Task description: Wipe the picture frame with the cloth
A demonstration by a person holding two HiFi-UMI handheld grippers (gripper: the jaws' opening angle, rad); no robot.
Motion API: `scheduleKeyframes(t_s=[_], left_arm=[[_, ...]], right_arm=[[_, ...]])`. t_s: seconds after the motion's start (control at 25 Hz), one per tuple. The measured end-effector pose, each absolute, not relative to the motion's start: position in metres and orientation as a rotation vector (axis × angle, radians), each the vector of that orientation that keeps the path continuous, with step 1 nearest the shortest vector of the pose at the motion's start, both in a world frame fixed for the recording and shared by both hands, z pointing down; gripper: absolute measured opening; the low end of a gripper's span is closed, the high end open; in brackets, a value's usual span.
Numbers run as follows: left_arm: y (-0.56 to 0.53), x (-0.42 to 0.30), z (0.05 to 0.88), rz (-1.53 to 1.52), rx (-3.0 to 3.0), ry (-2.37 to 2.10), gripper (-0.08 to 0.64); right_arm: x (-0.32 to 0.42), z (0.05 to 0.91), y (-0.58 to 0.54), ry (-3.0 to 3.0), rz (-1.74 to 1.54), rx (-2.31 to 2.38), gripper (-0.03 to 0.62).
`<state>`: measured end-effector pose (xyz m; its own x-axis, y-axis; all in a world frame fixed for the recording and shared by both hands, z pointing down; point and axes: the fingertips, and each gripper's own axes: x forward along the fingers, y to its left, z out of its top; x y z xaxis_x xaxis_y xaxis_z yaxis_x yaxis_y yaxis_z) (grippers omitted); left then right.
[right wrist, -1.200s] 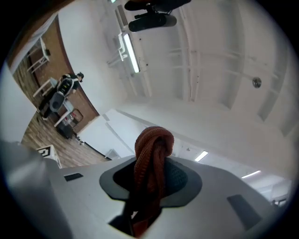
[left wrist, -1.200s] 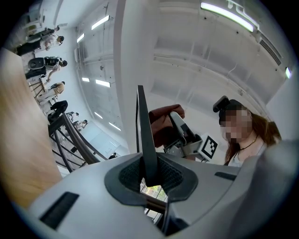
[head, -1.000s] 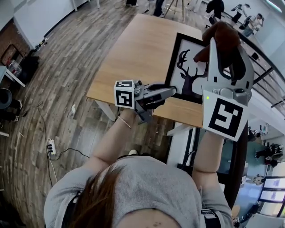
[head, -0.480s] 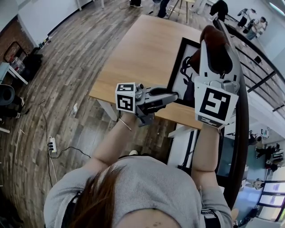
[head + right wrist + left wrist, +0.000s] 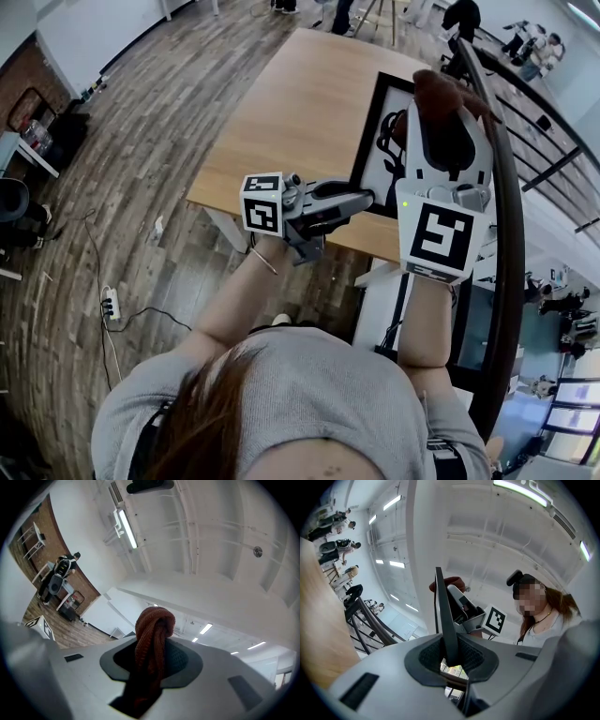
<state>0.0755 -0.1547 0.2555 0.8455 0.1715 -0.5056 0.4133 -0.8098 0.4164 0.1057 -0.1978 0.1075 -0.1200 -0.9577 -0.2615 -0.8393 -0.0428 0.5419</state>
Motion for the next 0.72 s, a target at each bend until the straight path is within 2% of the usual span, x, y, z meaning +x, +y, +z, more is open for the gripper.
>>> scheduleKeyframes(t_s=[0.72], left_arm=[[-0.161, 0.071, 0.259, -0.654, 2.480, 0.395, 0.055]], right_arm=[[0.096, 0.155, -0.182, -2.118, -0.746, 1.876, 0.133]])
